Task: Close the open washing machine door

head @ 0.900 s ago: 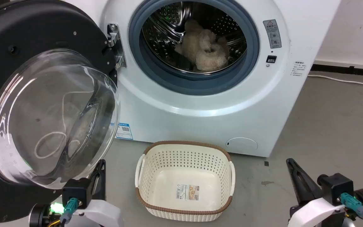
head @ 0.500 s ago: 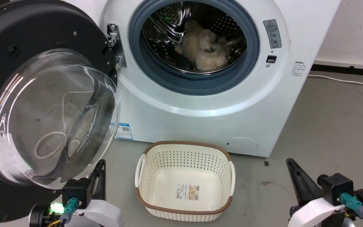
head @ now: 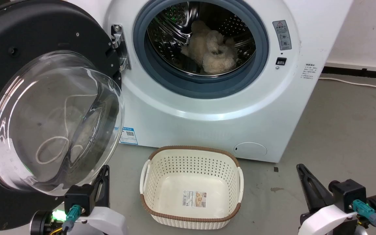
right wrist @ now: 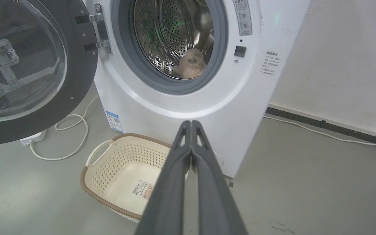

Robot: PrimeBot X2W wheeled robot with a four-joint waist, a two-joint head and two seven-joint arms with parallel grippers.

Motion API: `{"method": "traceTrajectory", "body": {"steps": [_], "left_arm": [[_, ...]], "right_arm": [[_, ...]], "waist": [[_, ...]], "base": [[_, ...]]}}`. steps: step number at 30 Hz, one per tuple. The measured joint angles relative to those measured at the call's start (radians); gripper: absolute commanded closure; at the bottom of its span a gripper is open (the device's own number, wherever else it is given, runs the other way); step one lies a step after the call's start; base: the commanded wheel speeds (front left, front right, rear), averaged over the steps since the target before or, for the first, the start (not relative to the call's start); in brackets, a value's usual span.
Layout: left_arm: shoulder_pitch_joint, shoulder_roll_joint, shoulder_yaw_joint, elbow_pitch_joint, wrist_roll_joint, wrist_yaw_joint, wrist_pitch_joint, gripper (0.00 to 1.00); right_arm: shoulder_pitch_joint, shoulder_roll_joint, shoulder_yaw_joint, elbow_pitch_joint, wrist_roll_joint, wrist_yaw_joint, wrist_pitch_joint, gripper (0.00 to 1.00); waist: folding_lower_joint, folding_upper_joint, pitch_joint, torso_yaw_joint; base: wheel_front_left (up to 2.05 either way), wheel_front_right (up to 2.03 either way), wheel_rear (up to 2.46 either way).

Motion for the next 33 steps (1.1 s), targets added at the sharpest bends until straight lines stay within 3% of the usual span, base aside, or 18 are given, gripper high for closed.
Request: {"method": "traceTrajectory", "body": {"steps": [6,7,8,9,10,11,33], "left_arm": [[0.0,0.0,0.0,0.0,0.0,0.0,0.0,1.0],[0.0,0.0,0.0,0.0,0.0,0.0,0.0,0.0],[0.001,0.0,-0.001,0.001,0.0,0.0,0.0,0.0],[0.001,0.0,-0.001,0.001,0.0,0.0,0.0,1.0],[0.001,0.0,-0.001,0.001,0.0,0.0,0.0,1.0],[0.001,0.0,-0.002,0.001,0.0,0.0,0.0,0.0],[0.002,0.002,-0.019,-0.001,0.0,0.001,-0.038,0.0]], "right_arm": [[0.0,0.0,0.0,0.0,0.0,0.0,0.0,1.0],[0.0,0.0,0.0,0.0,0.0,0.0,0.0,0.0],[0.001,0.0,0.0,0.001,0.0,0.0,0.0,0.0],[0.001,0.0,0.0,0.001,0.0,0.0,0.0,1.0],[0.001,0.0,0.0,0.001,0.0,0.0,0.0,1.0],[0.001,0.0,0.0,0.001,0.0,0.0,0.0,0.0],[0.004,0.0,-0.005,0.015,0.02,0.0,-0.039,0.0]], "waist": [[0.0,0.0,0.0,0.0],[0.0,0.0,0.0,0.0],[0.0,0.0,0.0,0.0],[0.0,0.0,0.0,0.0],[0.0,0.0,0.0,0.0],[0.0,0.0,0.0,0.0],[0.0,0.0,-0.011,0.05]], "base": [[0.0,0.0,0.0],[0.0,0.0,0.0],[0.0,0.0,0.0],[0.0,0.0,0.0],[0.0,0.0,0.0],[0.0,0.0,0.0],[0.0,0.0,0.0]]}}
